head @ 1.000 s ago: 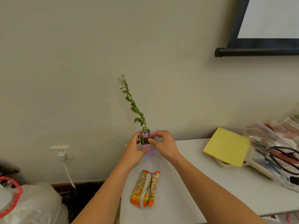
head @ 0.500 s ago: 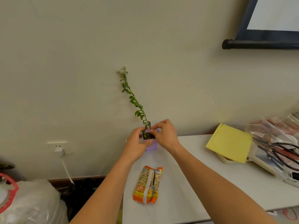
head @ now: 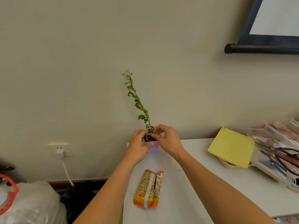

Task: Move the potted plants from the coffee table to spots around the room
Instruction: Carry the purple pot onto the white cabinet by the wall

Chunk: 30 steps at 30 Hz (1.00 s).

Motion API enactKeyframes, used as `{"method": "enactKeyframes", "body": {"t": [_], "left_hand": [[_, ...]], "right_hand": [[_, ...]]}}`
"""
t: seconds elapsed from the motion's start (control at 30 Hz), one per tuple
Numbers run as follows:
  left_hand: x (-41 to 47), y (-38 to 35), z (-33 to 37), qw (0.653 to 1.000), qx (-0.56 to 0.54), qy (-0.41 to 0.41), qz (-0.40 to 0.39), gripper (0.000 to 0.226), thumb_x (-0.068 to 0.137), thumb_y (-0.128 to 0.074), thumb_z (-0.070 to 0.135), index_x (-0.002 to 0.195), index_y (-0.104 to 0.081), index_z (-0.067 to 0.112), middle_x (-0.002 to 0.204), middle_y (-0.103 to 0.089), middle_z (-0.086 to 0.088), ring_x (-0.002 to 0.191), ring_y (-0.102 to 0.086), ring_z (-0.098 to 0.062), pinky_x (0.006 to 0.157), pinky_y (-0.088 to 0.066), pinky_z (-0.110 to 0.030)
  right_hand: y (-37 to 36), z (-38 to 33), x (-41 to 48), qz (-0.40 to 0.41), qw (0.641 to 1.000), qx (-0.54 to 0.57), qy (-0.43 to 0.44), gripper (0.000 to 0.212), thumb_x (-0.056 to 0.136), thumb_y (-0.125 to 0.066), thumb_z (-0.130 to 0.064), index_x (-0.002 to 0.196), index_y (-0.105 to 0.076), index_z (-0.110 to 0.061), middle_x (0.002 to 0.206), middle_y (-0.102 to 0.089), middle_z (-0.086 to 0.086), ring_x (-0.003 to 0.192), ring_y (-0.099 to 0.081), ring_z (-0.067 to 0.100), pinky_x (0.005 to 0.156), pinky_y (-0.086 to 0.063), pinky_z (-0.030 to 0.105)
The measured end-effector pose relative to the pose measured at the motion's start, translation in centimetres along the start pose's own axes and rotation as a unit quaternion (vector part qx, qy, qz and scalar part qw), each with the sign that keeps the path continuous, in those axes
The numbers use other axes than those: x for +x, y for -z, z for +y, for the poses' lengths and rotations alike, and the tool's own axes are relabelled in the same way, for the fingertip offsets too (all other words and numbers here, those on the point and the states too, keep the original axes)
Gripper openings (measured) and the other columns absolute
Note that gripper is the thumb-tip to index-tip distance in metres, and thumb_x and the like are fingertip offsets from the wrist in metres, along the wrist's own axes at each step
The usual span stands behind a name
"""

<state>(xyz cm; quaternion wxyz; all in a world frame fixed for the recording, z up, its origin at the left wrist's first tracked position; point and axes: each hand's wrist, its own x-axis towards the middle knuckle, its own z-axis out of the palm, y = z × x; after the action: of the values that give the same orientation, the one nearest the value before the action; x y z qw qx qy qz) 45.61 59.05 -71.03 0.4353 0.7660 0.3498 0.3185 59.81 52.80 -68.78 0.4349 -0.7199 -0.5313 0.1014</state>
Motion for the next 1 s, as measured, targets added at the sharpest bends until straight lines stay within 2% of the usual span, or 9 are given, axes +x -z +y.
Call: {"method": "enactKeyframes", "body": {"t": [0.1,0.2,0.37,0.5,0.63,0.73,0.8,0.87,1.0], "left_hand": [[0.0,0.1,-0.1,1.000,-0.022,0.002,0.001,0.048,0.090,-0.072,0.010,0.133,-0.056,0.023,0.132,-0.053,0.002,0.120,-0.055,-0.013,0.084,-0.041,-0.007],[0.0,0.3,-0.2,0.998,-0.050,0.025,-0.004,0.060,0.091,-0.071,0.010,0.144,-0.048,0.023,0.141,-0.054,0.003,0.128,-0.051,-0.013,0.095,-0.043,-0.022],[0.0,0.5,-0.2,0.996,-0.077,0.039,0.001,0.069,0.089,-0.074,0.008,0.148,-0.042,0.022,0.141,-0.054,0.002,0.125,-0.053,-0.014,0.085,-0.047,-0.016],[0.1,0.6,-0.3,0.997,-0.072,0.038,0.000,0.071,0.088,-0.076,0.012,0.149,-0.041,0.022,0.140,-0.054,0.004,0.126,-0.054,-0.014,0.090,-0.046,-0.022],[0.2,0.8,-0.4,0.997,-0.073,0.033,-0.004,0.069,0.089,-0.075,0.011,0.148,-0.042,0.023,0.139,-0.055,0.004,0.125,-0.054,-0.013,0.087,-0.046,-0.017],[0.3,0.9,-0.5,0.997,-0.074,0.029,-0.007,0.066,0.090,-0.072,0.009,0.147,-0.043,0.025,0.138,-0.056,0.005,0.127,-0.054,-0.013,0.096,-0.048,-0.026],[0.4,0.9,-0.5,0.997,-0.075,0.030,-0.004,0.064,0.092,-0.070,0.008,0.147,-0.042,0.026,0.142,-0.055,0.004,0.130,-0.052,-0.014,0.101,-0.049,-0.031],[0.4,1.1,-0.7,0.997,-0.069,0.028,0.004,0.061,0.094,-0.068,0.007,0.147,-0.043,0.026,0.145,-0.053,0.003,0.131,-0.052,-0.016,0.099,-0.050,-0.030],[0.3,1.2,-1.2,0.995,-0.086,0.042,0.002,0.067,0.092,-0.071,0.006,0.149,-0.041,0.023,0.143,-0.055,0.000,0.125,-0.058,-0.018,0.092,-0.055,-0.028]], "right_hand": [[-0.3,0.3,-0.3,0.003,1.000,0.004,-0.003,0.004,0.090,-0.073,-0.020,0.093,-0.072,-0.019,0.088,-0.072,-0.005,0.090,-0.065,0.015,0.081,-0.052,0.030],[-0.3,0.3,-0.1,0.005,1.000,0.017,-0.015,0.005,0.090,-0.072,-0.019,0.091,-0.068,-0.022,0.087,-0.070,-0.006,0.085,-0.064,0.012,0.074,-0.049,0.023],[-0.1,-0.2,0.7,-0.002,1.000,0.006,-0.026,0.005,0.091,-0.072,-0.024,0.090,-0.070,-0.020,0.087,-0.070,-0.005,0.083,-0.064,0.013,0.072,-0.049,0.022],[-0.2,-0.2,0.9,-0.007,1.000,-0.020,-0.022,0.001,0.092,-0.072,-0.021,0.092,-0.073,-0.020,0.097,-0.069,-0.002,0.088,-0.061,0.015,0.073,-0.048,0.026],[0.0,0.1,1.2,-0.022,0.999,-0.024,-0.027,0.006,0.091,-0.072,-0.018,0.096,-0.076,-0.017,0.105,-0.064,0.002,0.094,-0.059,0.016,0.076,-0.046,0.026],[-0.3,0.0,1.4,-0.023,0.999,-0.030,-0.017,0.007,0.093,-0.070,-0.020,0.098,-0.074,-0.018,0.108,-0.059,0.000,0.098,-0.060,0.018,0.080,-0.046,0.027],[-0.5,0.1,1.1,-0.006,1.000,-0.022,-0.006,0.016,0.094,-0.069,-0.029,0.109,-0.070,-0.022,0.117,-0.052,-0.005,0.098,-0.059,0.014,0.082,-0.049,0.023],[-0.4,0.5,0.4,-0.004,1.000,0.021,-0.006,0.038,0.092,-0.070,-0.041,0.126,-0.061,-0.027,0.128,-0.045,-0.009,0.100,-0.059,0.011,0.080,-0.048,0.016],[-0.1,1.7,-0.6,-0.058,0.993,0.093,-0.045,0.070,0.087,-0.077,-0.037,0.146,-0.042,-0.027,0.132,-0.048,-0.011,0.103,-0.061,0.007,0.074,-0.052,0.015]]}}
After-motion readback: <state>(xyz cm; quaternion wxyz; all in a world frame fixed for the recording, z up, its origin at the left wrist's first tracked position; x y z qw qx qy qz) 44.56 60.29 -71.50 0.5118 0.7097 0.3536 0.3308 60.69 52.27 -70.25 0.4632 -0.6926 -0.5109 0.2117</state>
